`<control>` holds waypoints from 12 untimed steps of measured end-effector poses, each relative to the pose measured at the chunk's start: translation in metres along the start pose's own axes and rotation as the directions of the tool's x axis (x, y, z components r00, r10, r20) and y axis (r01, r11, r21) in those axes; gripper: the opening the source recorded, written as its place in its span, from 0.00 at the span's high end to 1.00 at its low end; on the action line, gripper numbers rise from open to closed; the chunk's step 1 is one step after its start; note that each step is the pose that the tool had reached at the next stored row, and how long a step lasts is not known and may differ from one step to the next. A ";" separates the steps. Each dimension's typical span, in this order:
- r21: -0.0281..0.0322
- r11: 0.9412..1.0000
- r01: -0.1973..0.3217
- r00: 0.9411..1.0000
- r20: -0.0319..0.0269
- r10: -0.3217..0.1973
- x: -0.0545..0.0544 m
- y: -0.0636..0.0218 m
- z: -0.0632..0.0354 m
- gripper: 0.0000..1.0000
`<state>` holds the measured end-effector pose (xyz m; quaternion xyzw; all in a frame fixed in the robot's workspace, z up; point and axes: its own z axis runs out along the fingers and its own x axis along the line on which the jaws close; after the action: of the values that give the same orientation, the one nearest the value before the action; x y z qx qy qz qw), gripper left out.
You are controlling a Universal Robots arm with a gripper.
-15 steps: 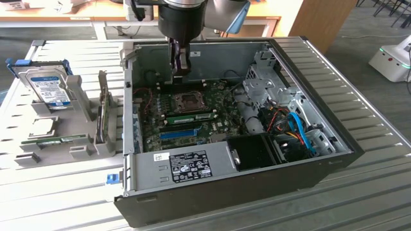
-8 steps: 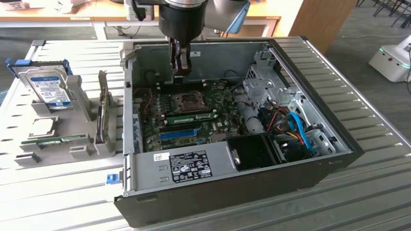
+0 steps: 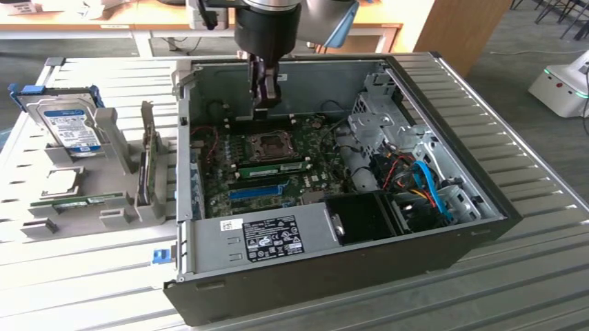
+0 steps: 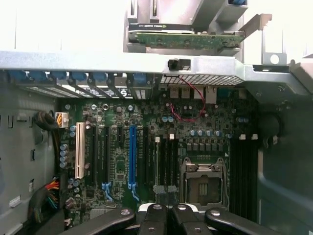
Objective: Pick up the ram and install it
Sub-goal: 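Press down the ram until it locks into place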
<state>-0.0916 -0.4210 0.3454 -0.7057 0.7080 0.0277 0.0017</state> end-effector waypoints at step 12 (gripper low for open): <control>-0.006 1.000 0.000 1.000 -0.006 0.000 0.000 -0.0136 -0.0005 0.89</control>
<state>-0.0780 -0.4210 0.3454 -0.7056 0.7081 0.0278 -0.0025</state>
